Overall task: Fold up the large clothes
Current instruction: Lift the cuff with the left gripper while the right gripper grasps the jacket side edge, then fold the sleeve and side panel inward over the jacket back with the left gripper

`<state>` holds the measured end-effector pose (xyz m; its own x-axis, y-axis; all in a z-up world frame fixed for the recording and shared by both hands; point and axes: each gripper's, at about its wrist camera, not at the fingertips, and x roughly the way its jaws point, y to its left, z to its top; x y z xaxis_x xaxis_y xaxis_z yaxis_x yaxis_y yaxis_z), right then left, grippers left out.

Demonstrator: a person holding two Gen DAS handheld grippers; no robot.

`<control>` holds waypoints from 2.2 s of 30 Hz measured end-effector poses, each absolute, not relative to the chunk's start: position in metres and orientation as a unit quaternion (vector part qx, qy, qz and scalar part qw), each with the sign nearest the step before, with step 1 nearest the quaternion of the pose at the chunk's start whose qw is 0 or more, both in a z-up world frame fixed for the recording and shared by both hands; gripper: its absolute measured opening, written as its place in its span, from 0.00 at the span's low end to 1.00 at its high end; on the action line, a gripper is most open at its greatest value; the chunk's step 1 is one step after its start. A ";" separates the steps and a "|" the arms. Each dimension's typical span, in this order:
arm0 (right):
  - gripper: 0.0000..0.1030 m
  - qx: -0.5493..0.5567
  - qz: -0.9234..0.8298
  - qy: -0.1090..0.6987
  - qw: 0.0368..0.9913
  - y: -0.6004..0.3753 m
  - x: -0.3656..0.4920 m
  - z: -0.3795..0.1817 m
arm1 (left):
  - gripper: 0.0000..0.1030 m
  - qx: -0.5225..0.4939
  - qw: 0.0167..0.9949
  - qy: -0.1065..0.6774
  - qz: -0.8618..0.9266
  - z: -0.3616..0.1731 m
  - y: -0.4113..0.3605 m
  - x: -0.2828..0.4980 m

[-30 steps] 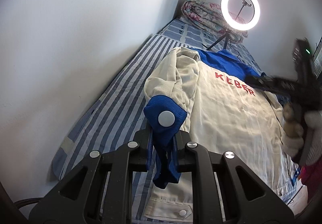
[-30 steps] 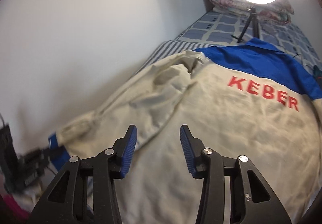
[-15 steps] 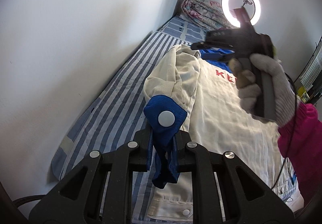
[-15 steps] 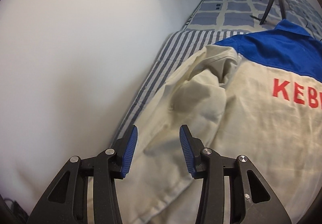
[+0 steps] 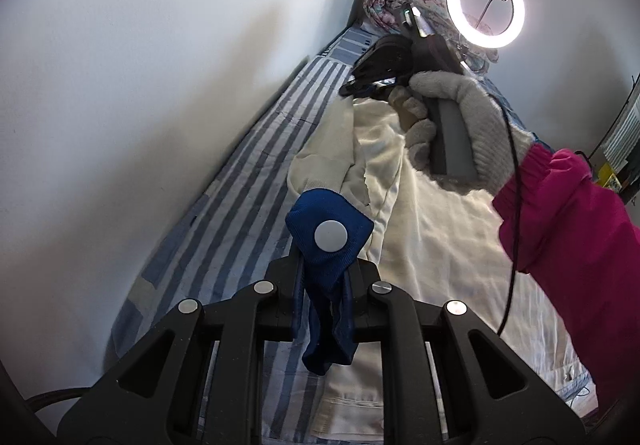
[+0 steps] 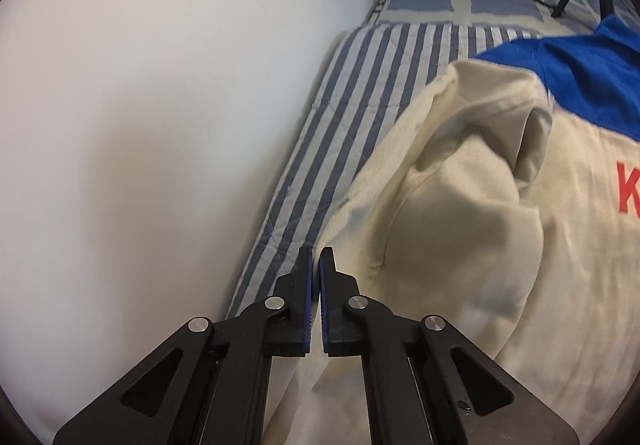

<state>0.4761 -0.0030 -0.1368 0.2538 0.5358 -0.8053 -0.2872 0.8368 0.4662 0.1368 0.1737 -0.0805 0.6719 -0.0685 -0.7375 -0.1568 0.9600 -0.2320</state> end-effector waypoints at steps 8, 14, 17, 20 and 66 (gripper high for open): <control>0.01 0.140 0.271 0.481 0.822 -0.073 0.472 -0.056 | 0.13 -0.081 0.933 0.350 0.017 -0.046 0.153 0.120; 0.00 0.165 0.231 0.456 0.844 -0.170 0.445 -0.046 | 0.13 -0.012 0.936 0.349 -0.047 -0.049 0.093 0.097; 0.00 0.180 0.221 0.468 0.836 -0.208 0.430 -0.064 | 0.13 0.021 0.928 0.361 -0.087 -0.060 0.059 0.089; 0.01 0.158 0.228 0.480 0.832 -0.217 0.423 -0.081 | 0.13 0.043 0.922 0.367 -0.112 -0.068 0.033 0.082; 0.12 -0.035 0.215 0.515 0.829 -0.220 0.327 -0.124 | 0.57 -0.172 0.828 0.500 -0.186 -0.138 0.071 0.044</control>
